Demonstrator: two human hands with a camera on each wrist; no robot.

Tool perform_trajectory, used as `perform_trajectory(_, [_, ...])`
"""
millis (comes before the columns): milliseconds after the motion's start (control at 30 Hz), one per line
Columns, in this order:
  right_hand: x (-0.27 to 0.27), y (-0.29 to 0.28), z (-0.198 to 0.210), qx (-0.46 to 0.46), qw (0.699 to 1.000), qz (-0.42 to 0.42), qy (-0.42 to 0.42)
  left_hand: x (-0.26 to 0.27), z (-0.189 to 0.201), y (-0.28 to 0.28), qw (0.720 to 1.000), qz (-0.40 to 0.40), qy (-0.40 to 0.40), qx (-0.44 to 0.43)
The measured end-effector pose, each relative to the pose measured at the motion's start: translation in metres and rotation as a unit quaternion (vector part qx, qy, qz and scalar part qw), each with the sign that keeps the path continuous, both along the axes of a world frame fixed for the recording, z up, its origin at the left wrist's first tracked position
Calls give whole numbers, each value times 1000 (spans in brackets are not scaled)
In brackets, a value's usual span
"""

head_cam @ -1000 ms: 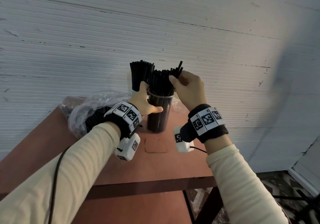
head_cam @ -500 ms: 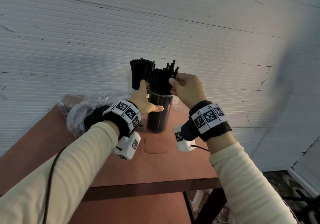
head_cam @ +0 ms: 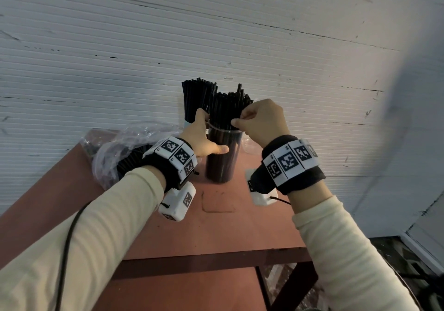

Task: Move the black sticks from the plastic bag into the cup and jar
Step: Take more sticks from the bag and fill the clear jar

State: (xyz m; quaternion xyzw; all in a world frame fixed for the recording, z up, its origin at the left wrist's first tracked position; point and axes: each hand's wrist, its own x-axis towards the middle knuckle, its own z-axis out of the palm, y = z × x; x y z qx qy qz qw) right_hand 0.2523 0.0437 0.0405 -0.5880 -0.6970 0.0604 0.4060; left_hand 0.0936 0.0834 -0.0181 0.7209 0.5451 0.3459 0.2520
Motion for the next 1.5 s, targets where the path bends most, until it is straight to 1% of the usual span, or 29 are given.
perform_trajectory(33, [1,-1,1,28,1000,-6,8,0,0,-1,1000,2,3,3])
perform_trajectory(100, [2,-1,4,120,993,-5,12,1,0,0,1000,5,6,8])
perform_trajectory(167, [1,1,7,190,981,35,-17,1,1,0,1000,2,2,6])
perform_trajectory(267, [-1,11,3,196,973,84,-90,0,1,0,1000,-6,-6,7])
perform_trajectory(433, [-2,21,-12,239,965,75,-78,-2,0,3,999,-19,-25,-3])
perform_trajectory(600, [-2,21,-20,280,954,86,-68,-2,-5,8,998,-19,-52,1])
perform_trajectory(667, [-1,19,-22,270,955,91,-82,-3,-6,8,998,-21,-59,-3])
perform_trajectory(833, [11,18,-23,180,973,124,-79,-4,-7,9,997,-29,-65,-4])
perform_trajectory(933, [18,19,-29,173,974,128,-71,-4,-7,9,997,-37,-72,-4])
perform_trajectory(1033, [19,22,-35,162,976,123,-82,-5,-7,10,995,-56,-88,3])
perform_trajectory(1200, [15,22,-38,211,967,115,-83,-6,-9,11,994,-63,-86,25])
perform_trajectory(1300, [15,19,-32,198,971,112,-70,-5,-7,8,993,-65,-96,21])
perform_trajectory(1400, [21,14,-25,142,981,120,-55,-6,-2,4,989,-88,-118,-18])
perform_trajectory(1433, [24,12,-23,106,986,119,-39,-7,-1,4,986,-100,-128,-37])
perform_trajectory(1500, [31,12,-21,-5,995,102,-5,-8,0,5,978,-113,-154,-80])
